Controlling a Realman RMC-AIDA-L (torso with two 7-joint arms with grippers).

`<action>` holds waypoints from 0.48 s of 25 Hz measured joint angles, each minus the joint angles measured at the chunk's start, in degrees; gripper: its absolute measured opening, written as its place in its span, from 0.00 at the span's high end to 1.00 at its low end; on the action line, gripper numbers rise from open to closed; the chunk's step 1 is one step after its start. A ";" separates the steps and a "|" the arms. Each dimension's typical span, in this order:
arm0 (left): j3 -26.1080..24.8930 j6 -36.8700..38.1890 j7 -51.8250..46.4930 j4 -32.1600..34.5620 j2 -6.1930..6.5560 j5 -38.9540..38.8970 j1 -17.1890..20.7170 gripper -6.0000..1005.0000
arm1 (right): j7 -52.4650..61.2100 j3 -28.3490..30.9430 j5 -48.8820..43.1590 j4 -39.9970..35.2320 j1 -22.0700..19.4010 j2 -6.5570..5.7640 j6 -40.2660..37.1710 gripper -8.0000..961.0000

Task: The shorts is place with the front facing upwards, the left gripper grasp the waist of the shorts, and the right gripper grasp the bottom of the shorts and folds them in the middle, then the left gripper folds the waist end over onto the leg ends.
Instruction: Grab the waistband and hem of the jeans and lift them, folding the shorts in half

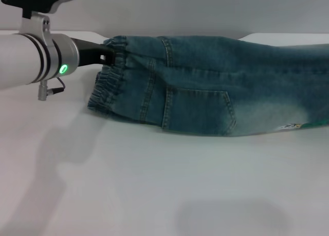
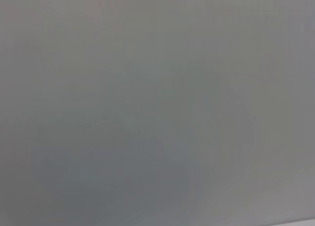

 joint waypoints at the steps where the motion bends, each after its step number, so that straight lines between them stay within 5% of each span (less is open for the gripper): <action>1: 0.30 0.90 0.00 0.60 0.01 -0.04 -0.11 0.90 | -0.86 0.54 0.37 -0.77 0.50 -0.02 -0.19 0.94; 12: 1.37 6.87 0.01 4.29 0.05 -0.39 -0.55 0.88 | -5.71 6.16 0.50 -5.63 4.02 -0.25 -1.38 0.89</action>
